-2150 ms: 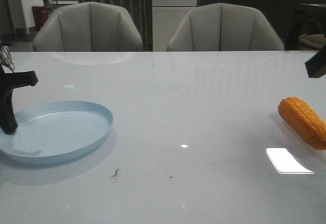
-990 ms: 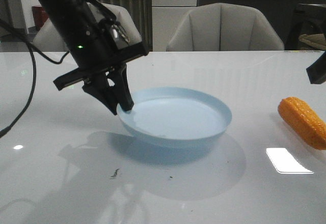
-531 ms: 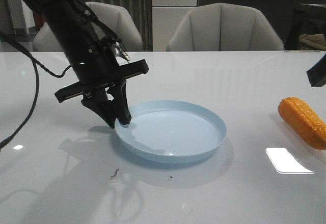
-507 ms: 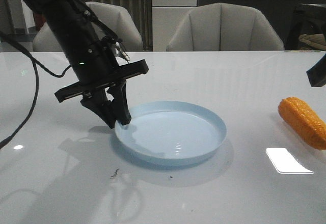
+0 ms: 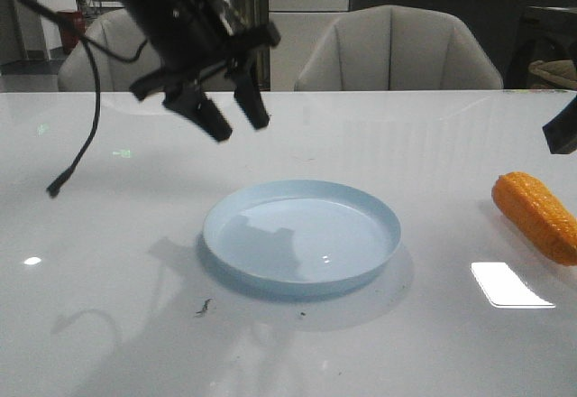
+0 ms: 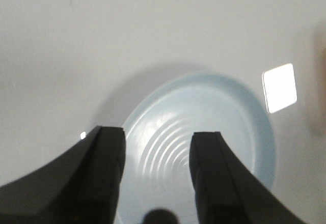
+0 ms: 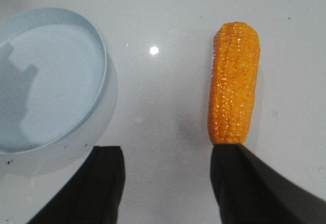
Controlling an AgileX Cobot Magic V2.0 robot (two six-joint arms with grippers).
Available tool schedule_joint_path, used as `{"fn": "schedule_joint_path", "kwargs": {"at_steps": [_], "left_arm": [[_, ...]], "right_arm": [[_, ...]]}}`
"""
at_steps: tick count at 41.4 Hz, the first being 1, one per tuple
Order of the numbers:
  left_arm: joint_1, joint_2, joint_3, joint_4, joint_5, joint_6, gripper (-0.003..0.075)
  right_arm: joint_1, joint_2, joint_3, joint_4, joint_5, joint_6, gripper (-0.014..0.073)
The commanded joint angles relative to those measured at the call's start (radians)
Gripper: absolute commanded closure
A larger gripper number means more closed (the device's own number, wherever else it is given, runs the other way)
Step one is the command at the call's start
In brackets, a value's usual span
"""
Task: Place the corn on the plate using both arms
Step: 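Open the left gripper and lift it away from the plate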
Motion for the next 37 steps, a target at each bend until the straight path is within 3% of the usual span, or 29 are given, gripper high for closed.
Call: {"fn": "schedule_joint_path", "kwargs": {"at_steps": [1, 9, 16, 26, 37], "left_arm": [[0.018, -0.104, -0.156, 0.023, -0.023, 0.015, 0.0342], [0.053, -0.164, -0.298, 0.374, -0.035, 0.001, 0.0342], [0.113, -0.221, -0.298, 0.508, -0.059, -0.05, 0.0342], [0.188, -0.238, -0.273, 0.556, -0.11, -0.048, 0.0343], [0.235, -0.277, -0.034, 0.593, -0.294, -0.048, 0.0343]], "right_arm": [[0.002, -0.016, -0.035, 0.004, -0.051, -0.008, 0.0105], [0.002, -0.016, -0.035, 0.004, -0.052, -0.008, 0.0105], [0.002, -0.016, -0.035, 0.004, -0.052, -0.008, 0.0105], [0.002, -0.016, -0.035, 0.004, -0.052, -0.008, 0.0105], [0.002, -0.016, -0.035, 0.004, -0.052, -0.008, 0.0105]]}}
